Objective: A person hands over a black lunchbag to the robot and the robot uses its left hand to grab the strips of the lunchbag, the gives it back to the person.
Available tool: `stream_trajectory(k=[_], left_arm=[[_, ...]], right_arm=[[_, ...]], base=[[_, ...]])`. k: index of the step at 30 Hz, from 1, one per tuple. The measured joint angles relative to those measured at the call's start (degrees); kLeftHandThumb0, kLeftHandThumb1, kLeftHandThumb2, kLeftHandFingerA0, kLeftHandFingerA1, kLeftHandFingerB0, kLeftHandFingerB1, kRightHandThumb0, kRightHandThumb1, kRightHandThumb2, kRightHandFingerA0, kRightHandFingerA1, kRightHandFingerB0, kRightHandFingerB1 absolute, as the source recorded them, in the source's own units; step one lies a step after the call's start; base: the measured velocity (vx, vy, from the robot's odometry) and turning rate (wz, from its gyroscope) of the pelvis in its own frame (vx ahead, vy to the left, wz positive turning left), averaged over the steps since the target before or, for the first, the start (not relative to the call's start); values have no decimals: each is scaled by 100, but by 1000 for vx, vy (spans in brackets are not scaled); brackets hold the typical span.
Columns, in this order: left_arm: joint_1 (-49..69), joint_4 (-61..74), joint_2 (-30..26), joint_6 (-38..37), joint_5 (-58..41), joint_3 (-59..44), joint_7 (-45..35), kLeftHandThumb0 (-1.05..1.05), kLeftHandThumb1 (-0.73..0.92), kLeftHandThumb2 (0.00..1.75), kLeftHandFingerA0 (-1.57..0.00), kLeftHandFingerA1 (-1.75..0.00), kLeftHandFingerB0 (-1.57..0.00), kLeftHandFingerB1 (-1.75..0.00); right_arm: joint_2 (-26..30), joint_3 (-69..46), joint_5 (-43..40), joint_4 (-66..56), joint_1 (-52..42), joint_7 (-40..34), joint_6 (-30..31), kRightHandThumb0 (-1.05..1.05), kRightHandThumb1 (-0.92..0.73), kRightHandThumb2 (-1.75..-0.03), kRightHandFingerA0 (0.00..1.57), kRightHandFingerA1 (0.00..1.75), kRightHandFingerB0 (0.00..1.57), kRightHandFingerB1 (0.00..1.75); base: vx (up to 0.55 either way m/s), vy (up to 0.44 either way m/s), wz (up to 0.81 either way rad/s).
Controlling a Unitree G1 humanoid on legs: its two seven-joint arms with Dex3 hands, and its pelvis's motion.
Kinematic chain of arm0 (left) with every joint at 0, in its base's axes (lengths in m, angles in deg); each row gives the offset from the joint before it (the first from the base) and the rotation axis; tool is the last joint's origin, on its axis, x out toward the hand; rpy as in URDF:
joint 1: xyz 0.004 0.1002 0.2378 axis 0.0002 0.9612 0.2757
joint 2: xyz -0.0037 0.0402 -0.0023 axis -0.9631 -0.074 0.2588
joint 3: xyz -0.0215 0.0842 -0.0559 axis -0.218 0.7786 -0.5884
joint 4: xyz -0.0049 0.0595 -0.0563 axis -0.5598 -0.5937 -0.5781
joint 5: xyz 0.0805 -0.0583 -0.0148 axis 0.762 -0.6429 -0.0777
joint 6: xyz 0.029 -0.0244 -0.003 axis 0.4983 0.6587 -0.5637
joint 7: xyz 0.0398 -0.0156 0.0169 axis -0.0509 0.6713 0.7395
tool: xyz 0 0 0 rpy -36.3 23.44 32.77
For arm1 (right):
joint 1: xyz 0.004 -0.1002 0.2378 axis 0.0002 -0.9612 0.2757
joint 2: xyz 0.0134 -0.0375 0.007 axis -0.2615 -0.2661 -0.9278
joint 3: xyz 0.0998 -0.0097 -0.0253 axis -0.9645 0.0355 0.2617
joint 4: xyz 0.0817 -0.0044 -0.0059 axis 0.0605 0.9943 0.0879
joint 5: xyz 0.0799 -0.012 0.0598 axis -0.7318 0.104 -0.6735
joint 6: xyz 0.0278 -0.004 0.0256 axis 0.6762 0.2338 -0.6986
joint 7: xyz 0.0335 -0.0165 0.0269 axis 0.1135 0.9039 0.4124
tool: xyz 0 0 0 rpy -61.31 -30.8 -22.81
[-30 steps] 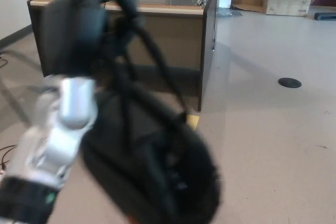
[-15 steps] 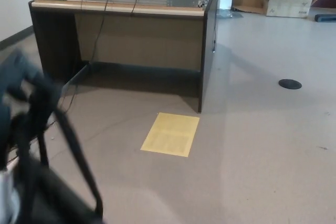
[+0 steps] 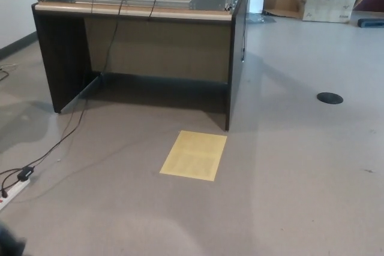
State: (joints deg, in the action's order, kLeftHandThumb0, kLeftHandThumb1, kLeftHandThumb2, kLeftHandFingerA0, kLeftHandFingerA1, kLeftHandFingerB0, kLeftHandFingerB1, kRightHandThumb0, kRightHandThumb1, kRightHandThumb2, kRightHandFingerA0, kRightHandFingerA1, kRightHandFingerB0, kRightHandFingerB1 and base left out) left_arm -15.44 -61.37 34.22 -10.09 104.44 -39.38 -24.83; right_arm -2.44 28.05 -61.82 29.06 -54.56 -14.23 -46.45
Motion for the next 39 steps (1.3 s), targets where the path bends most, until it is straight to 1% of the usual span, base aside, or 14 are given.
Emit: stream_trajectory(k=[8, 9, 13, 14, 20, 21, 23, 24, 29, 30, 31, 32, 36, 39], left_arm=[[382, -1584, -265, -491, 235, 195, 655, -5, 61, 54, -83, -175, -62, -175], [405, -1772, -319, -526, 282, 251, 761, -7, 62, 54, -81, -175, -62, -175], [436, -2255, -459, -620, 394, 444, 1070, -7, 62, 55, -82, -175, -65, -175], [441, -2347, -496, -658, 420, 479, 1150, -9, 62, 55, -83, -175, -67, -175], [396, -2276, -729, -951, 521, 531, 1633, -13, 63, 56, -87, -175, -70, -175], [348, -2203, -781, -982, 528, 513, 1690, -16, 44, 83, -121, -141, -105, -132], [107, -1901, -963, -1041, 530, 432, 1773, -14, 44, 83, -123, -142, -107, -133], [-81, -1735, -1089, -1068, 529, 372, 1794, -9, 61, 56, -89, -175, -71, -175], [-808, -1173, -1412, -1082, 472, 242, 1733, -9, 60, 55, -88, -175, -71, -175], [-993, -1067, -1440, -1070, 450, 240, 1663, -6, 58, 54, -89, -175, -67, -175], [-1253, -967, -1475, -1050, 430, 248, 1574, -6, 58, 54, -89, -175, -67, -175], [-1373, -936, -1492, -1046, 429, 256, 1543, -8, 59, 55, -87, -175, -67, -175], [-2354, -743, -1604, -973, 427, 398, 1255, -16, 63, 56, -84, -175, -63, -175], [-3104, -620, -1580, -875, 468, 619, 1072, -17, 64, 55, -80, -175, -60, -175]], right_arm=[[0, 10, 9, 11, -16, -1, 0, -57, -70, -62, 50, 45, 49, 42], [0, 12, 13, 13, -23, -1, 0, -60, -59, -96, 47, 60, 40, 53], [0, 17, 30, 16, -57, -2, -3, -60, -59, -96, 47, 60, 41, 54], [0, 19, 34, 15, -76, -5, -6, -56, -69, -61, 52, 47, 51, 42], [14, 31, 48, 8, -309, -5, -33, -56, -70, -62, 49, 45, 51, 42], [15, 32, 49, 5, -324, -5, -33, -61, -59, -96, 44, 58, 41, 54], [18, 38, 51, -14, -376, -7, -39, -59, -59, -96, 42, 57, 40, 53], [17, 47, 55, -26, -412, -7, -44, -54, -70, -61, 49, 45, 51, 42], [25, 56, 58, -75, -501, -14, -56, -53, -69, -61, 50, 45, 52, 43], [27, 55, 58, -77, -505, -16, -58, -56, -58, -95, 41, 57, 41, 54], [27, 56, 59, -84, -506, -16, -60, -56, -58, -95, 41, 57, 41, 54], [27, 56, 59, -87, -506, -17, -61, -51, -69, -61, 48, 45, 50, 43], [22, 55, 56, -104, -512, -16, -68, -53, -69, -60, 50, 45, 52, 42], [21, 55, 58, -115, -523, -17, -70, -54, -69, -61, 51, 45, 52, 41]], base=[[0, 0, 0], [0, 0, 0], [0, 0, 0], [0, 0, 0], [0, 0, 0], [0, 0, 0], [0, 0, 0], [0, 0, 0], [0, 0, 0], [0, 0, 0], [0, 0, 0], [0, 0, 0], [0, 0, 0], [0, 0, 0]])
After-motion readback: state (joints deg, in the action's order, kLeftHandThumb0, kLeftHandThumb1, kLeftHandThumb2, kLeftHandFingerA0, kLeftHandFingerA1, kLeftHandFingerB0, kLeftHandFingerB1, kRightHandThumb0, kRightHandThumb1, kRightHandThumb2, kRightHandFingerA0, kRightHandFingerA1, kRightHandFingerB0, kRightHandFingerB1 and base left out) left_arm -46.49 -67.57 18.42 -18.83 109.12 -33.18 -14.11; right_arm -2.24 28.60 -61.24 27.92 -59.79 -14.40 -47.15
